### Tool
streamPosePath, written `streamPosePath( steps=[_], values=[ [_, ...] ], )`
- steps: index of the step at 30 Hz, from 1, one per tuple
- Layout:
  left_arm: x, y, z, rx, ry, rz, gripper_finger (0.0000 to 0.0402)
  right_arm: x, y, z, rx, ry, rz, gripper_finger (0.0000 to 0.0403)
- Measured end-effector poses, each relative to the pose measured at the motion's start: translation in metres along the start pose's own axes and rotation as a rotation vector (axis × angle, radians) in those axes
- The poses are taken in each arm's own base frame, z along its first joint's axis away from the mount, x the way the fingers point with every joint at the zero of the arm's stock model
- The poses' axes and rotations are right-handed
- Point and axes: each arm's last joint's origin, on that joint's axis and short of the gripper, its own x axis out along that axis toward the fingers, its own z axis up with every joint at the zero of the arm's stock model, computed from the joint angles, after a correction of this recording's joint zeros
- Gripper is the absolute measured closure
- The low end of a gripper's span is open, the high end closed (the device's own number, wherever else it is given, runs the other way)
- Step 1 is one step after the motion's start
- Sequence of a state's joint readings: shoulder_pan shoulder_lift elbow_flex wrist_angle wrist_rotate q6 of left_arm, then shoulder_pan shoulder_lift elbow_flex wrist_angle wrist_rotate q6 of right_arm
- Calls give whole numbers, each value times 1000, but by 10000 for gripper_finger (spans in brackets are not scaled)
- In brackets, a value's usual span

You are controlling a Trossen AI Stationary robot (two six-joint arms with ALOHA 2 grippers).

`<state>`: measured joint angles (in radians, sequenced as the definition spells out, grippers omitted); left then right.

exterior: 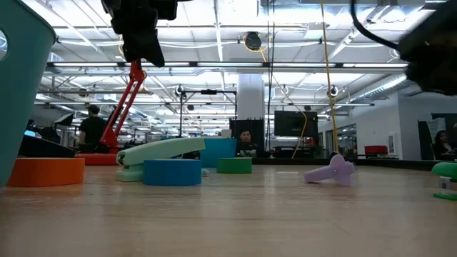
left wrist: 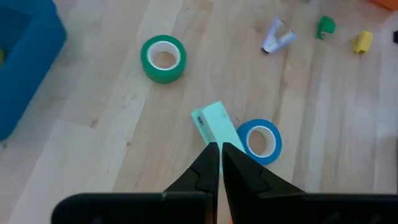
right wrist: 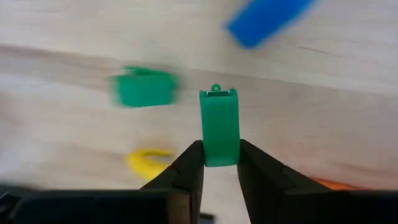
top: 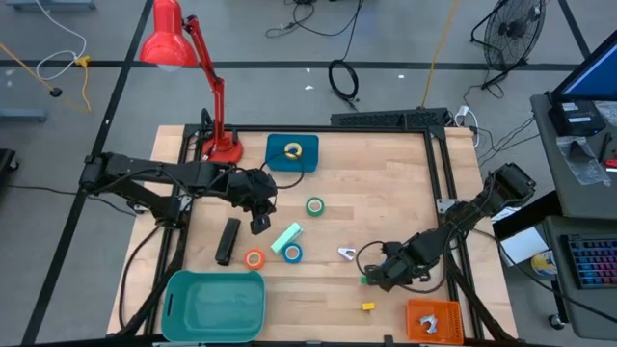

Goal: Pick and place Stapler, Stapler remover, tape
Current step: Put the right green stapler into the green bin

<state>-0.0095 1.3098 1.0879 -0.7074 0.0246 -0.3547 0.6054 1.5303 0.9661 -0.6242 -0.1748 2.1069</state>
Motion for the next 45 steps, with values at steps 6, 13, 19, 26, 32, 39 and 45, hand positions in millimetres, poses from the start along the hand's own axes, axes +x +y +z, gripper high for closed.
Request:
streamPosePath(
  steps=[6,13,19,26,32,39,45],
  values=[
    [0,9,3,-62,10,-10,380,-28,37,4,-138,-75,197,319],
    [-2,12,13,-101,-3,-246,380,-69,82,17,-284,-250,491,334],
    [-10,10,33,-79,-117,-554,381,-97,111,29,-423,-339,715,319],
    [-24,16,49,-27,-117,-952,380,-110,122,39,-601,-308,786,333],
    [-14,36,49,-279,100,-1033,380,-111,122,45,-802,-214,770,325],
    [7,6,48,-195,51,-956,343,-114,124,57,-843,-220,767,329],
    [46,-14,40,-165,80,-842,249,-116,125,62,-828,-229,776,326]
  ],
)
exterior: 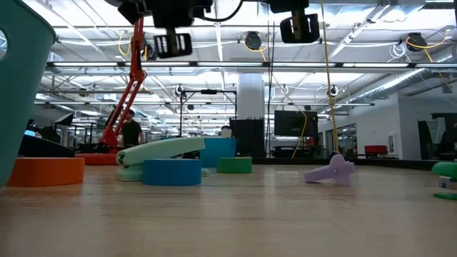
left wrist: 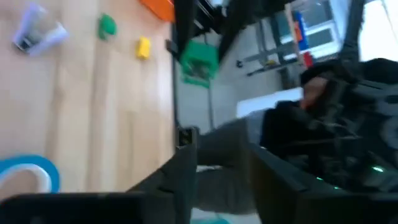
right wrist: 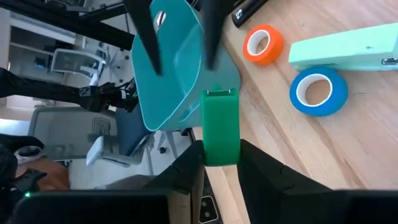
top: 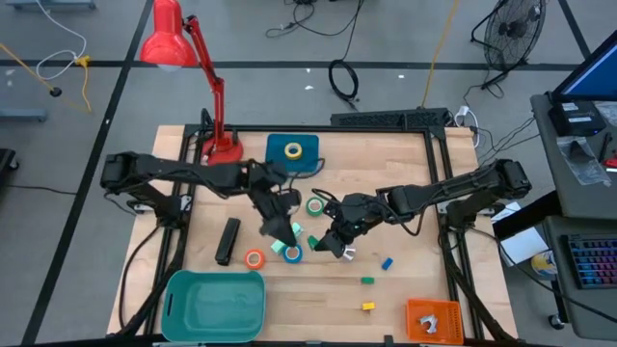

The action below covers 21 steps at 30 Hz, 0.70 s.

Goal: Pick and place Stapler, Stapler remover, tape
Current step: Put the right green stapler into the green bin

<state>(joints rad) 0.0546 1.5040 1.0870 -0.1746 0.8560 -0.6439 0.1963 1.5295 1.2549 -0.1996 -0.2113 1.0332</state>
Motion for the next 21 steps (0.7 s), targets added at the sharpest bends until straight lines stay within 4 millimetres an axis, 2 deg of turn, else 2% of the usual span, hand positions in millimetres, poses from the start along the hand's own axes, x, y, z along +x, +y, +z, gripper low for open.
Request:
streamPosePath(
  steps=[2,5,14,21],
  values=[
    [1,2,1,27,-30,41,229,0,0,0,-1,1,0,326],
    [-1,1,5,76,-71,56,220,0,0,0,1,1,1,328],
    [-5,-10,16,138,-105,-105,255,0,0,0,5,2,1,325],
    [-6,-13,19,158,-132,-119,265,0,1,0,7,-4,9,327]
  ],
)
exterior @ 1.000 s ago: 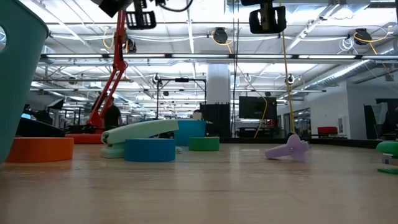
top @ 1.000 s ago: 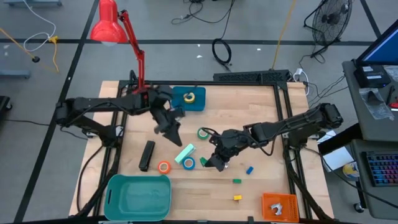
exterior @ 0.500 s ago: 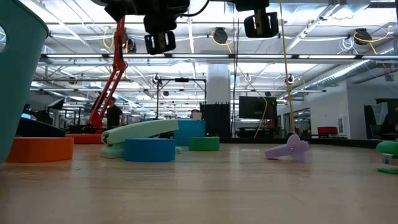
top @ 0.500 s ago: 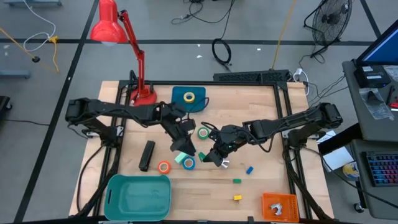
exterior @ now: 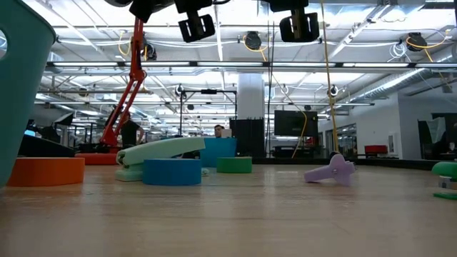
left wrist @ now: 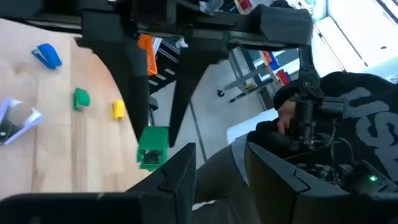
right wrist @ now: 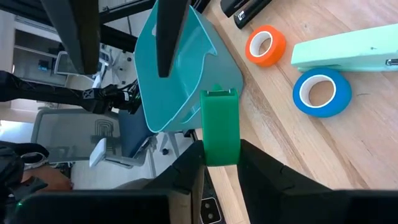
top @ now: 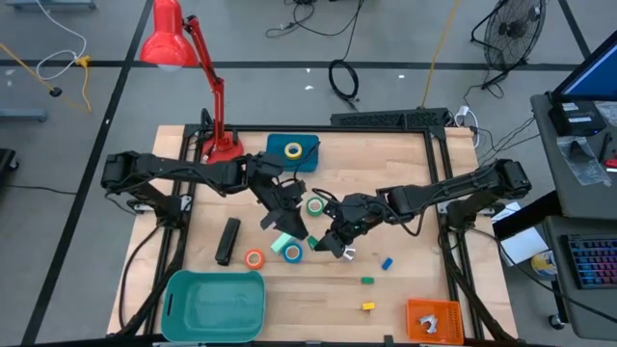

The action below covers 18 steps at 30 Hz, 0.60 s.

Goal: Pick and place Stapler, Stapler remover, tape
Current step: Put the right green stapler into the green bin

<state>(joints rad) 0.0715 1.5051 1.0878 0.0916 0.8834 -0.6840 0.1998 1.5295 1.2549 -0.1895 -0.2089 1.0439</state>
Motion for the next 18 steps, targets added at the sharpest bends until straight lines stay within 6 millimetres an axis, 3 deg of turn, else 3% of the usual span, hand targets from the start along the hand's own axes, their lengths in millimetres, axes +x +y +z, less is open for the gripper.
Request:
streamPosePath(
  steps=[9,18],
  values=[
    [-1,7,0,-1,-30,79,252,1,4,-6,-11,7,12,326],
    [26,24,-9,-87,37,37,230,2,5,-6,-17,-10,11,325]
  ],
)
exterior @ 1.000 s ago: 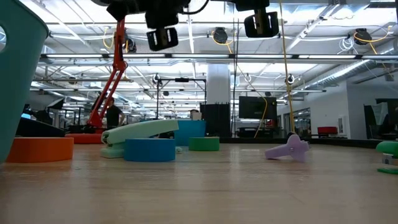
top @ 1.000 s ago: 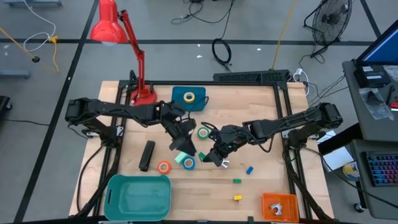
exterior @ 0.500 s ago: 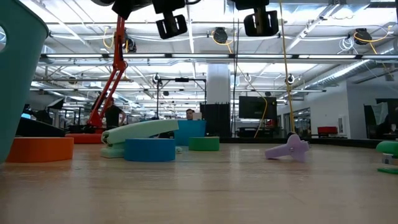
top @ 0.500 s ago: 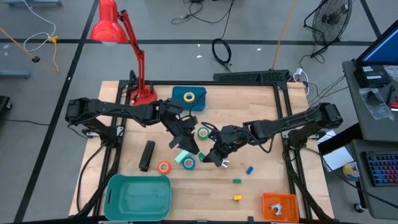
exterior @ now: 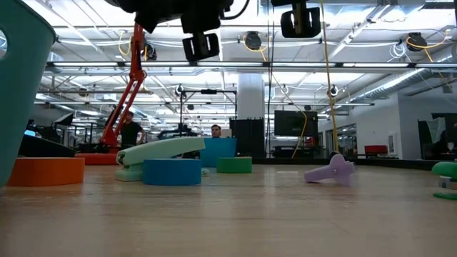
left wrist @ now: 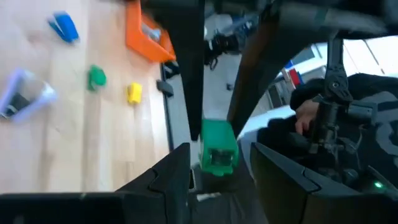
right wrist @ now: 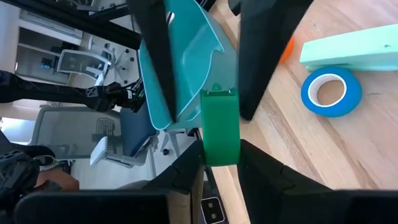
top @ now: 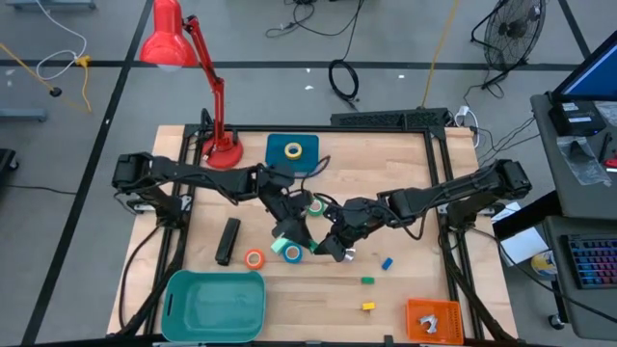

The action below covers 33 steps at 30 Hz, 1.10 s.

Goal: Pick and place Stapler, Stapler remover, tape
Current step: Put the right green stapler into the green bin

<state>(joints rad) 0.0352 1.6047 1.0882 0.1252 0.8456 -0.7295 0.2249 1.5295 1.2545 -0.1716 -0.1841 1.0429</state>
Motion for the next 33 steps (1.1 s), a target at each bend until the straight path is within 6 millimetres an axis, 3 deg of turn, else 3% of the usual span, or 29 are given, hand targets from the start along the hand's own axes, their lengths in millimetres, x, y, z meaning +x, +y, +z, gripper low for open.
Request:
streamPosePath(
  steps=[20,29,33],
  values=[
    [-2,1,3,9,-5,-22,230,0,0,0,-1,-1,3,324],
    [-2,1,2,17,10,-37,319,0,1,1,-2,-4,9,324],
    [-2,1,2,20,16,-44,335,0,1,0,-3,-4,9,325]
  ],
)
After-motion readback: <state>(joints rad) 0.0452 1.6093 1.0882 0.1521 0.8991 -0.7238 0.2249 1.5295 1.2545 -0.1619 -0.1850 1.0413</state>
